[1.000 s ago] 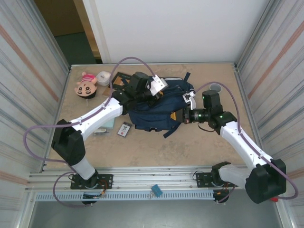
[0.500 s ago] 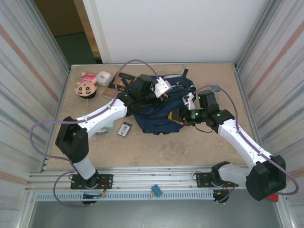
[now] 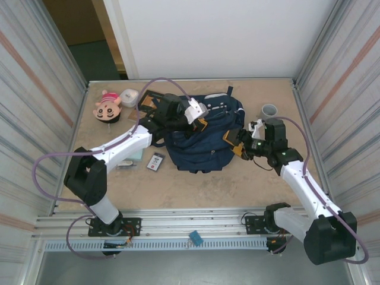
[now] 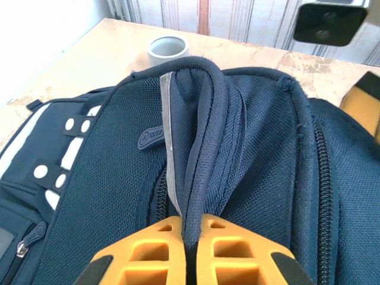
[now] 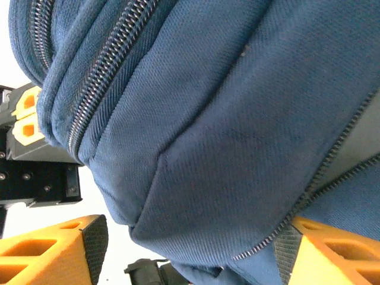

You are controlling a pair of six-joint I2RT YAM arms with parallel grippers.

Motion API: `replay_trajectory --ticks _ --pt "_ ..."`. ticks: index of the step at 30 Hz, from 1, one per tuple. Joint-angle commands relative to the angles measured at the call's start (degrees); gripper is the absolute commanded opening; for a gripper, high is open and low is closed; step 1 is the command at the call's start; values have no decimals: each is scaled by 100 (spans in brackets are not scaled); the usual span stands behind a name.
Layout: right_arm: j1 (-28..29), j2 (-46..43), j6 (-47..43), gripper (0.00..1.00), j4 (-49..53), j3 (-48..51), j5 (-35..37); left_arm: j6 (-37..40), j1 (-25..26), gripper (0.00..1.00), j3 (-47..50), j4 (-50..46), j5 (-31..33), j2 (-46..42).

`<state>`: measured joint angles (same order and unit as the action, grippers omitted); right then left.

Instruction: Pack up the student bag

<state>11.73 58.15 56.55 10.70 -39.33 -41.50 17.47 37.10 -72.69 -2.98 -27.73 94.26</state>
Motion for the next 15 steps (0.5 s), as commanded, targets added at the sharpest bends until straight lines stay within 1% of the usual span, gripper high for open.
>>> replay_trajectory --ticks 1,2,3,4,6,9,10,11,14,15 --pt "97 87 655 72 -922 40 137 -119 7 0 -85 756 -624 -426" --pt "129 137 698 70 -1022 11 162 -145 7 0 -81 749 -629 -430" --pt "173 189 758 65 -1113 -26 203 -177 24 0 -66 747 -589 -441" --pt "221 223 817 54 -1187 -47 272 -198 40 0 -51 747 -501 -456" --pt "297 275 915 39 -1354 -50 397 -177 101 0 -20 670 -194 -524" --pt "388 311 998 13 -1658 -14 502 -197 190 0 25 477 271 -690" --pt "416 305 998 7 -1729 2 544 -252 213 3 25 409 437 -749" --pt "476 285 998 4 -1777 -19 630 -357 248 10 29 288 650 -819" --pt "638 201 998 1 -1834 -48 900 -765 341 41 18 -192 1207 -1125" --pt "681 167 998 1 -1834 -56 1001 -976 401 46 16 -389 1485 -1281"
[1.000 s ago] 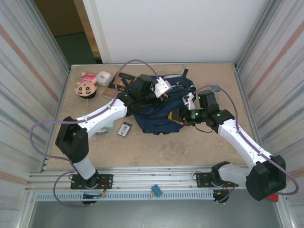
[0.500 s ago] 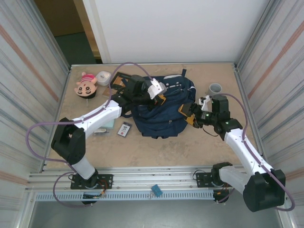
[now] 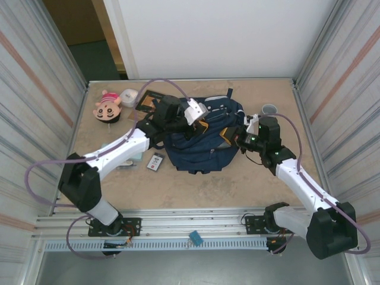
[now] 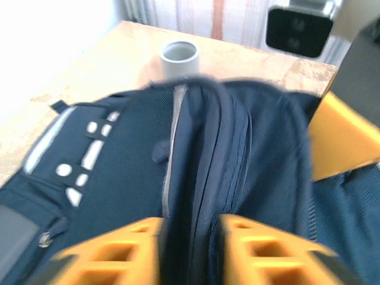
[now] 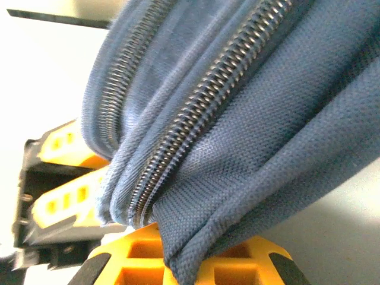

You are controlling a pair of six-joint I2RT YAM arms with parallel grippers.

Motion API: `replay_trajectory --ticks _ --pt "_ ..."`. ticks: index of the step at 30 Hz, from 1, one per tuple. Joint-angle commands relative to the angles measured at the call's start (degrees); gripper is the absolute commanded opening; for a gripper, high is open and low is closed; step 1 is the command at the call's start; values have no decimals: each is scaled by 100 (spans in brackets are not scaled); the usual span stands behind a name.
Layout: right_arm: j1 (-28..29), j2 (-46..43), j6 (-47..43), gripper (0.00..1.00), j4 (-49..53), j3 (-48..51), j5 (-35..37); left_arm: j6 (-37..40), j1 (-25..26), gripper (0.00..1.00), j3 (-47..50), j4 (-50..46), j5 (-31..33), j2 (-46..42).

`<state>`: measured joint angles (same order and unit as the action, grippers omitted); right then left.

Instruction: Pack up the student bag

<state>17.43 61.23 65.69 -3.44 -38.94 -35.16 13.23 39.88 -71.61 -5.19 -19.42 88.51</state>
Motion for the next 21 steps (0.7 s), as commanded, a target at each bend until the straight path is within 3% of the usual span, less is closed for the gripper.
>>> replay_trajectory --ticks 1,7,12,16,21 --pt "149 -163 84 0 -425 -105 455 -745 188 49 -98 -346 883 -848" --pt "362 -306 -12 0 -373 -256 823 -2576 1015 49 16 -1744 2378 -1715" --pt "424 -321 -199 0 -88 -489 826 -4485 2098 46 198 -2598 3669 -1751" --pt "460 -252 -254 0 23 -595 757 -5257 2440 46 15 -2980 3968 -1291" --pt "520 -175 -294 0 37 -687 654 -5384 2472 48 -347 -3073 3996 -705"
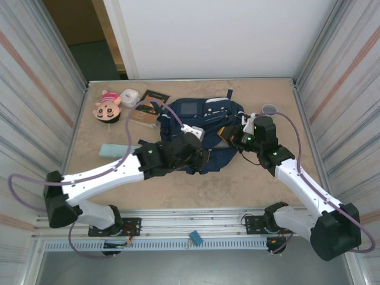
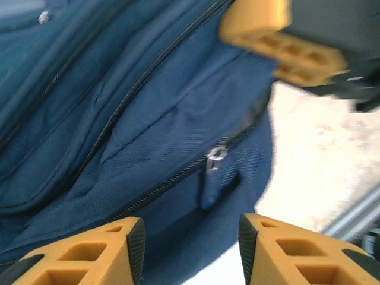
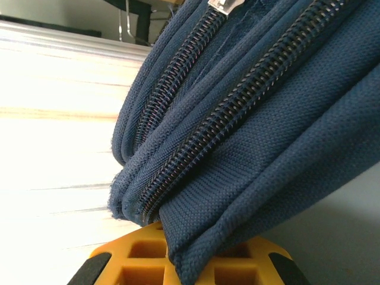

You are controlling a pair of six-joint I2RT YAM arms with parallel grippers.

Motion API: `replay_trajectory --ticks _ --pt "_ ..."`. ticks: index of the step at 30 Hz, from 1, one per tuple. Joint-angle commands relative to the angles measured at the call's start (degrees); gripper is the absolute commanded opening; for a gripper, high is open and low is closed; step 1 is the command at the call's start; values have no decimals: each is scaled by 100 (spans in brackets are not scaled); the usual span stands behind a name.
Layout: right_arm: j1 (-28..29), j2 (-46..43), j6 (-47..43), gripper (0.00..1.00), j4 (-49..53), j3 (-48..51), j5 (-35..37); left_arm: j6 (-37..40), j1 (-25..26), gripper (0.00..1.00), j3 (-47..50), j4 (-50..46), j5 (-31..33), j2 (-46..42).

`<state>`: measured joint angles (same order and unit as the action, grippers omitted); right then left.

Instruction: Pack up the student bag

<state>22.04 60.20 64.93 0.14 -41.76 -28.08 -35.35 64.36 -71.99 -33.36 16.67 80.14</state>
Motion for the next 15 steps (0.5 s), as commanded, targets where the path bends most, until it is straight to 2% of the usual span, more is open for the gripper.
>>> replay_trajectory --ticks 1,8,15 --pt "71 -47 -230 1 -322 -432 -85 -530 31 48 -353 -210 392 225" --pt "142 138 -262 0 -331 -530 -200 -576 31 46 -585 -43 286 687" --pt "200 154 -257 0 -322 -596 -292 -658 38 40 -745 -120 530 1001"
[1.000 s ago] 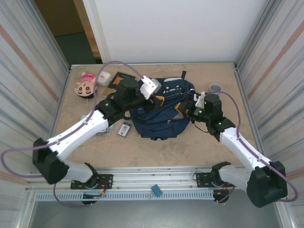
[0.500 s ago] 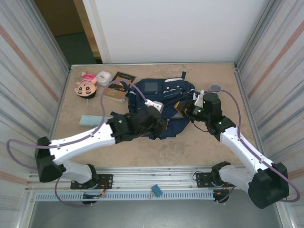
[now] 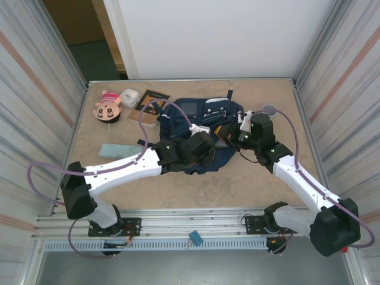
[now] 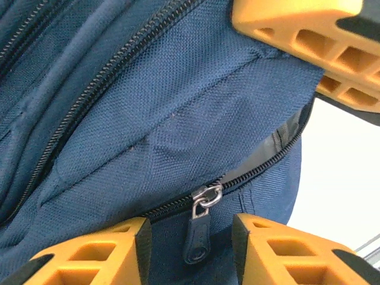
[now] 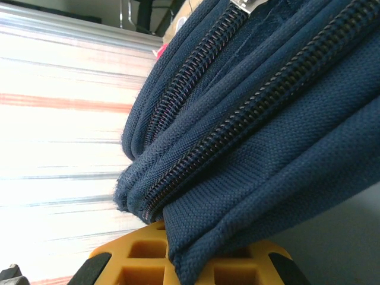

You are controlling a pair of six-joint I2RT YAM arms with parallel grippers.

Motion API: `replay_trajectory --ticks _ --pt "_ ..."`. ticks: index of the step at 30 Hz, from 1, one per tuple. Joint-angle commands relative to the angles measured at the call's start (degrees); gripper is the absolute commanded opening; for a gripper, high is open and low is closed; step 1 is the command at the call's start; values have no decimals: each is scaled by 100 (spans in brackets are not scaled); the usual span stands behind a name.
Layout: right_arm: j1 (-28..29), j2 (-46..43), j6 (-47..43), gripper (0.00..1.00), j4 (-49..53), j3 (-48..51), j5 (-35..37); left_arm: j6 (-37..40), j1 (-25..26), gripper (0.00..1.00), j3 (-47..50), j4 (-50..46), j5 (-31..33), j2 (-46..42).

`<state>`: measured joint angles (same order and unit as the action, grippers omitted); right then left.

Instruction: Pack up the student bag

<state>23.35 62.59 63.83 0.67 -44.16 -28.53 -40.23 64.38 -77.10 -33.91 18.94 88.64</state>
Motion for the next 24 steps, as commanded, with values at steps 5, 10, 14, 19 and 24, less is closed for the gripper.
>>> replay_trajectory --ticks 5,10,14,19,24 --pt "69 -118 -84 0 -389 -419 -266 -398 33 35 -262 -421 467 329" --pt "56 -123 -243 0 -236 -491 -368 -248 15 13 -141 -88 280 246" --pt "-79 -144 -785 0 -308 -325 -535 -163 -186 1 176 588 -662 -58" --pt "-396 19 -1610 0 -115 -281 -1239 -396 -611 0 711 1359 -2121 -413" --pt "-795 247 -1980 0 98 -275 -1790 -207 -793 0 847 1468 -2762 -579"
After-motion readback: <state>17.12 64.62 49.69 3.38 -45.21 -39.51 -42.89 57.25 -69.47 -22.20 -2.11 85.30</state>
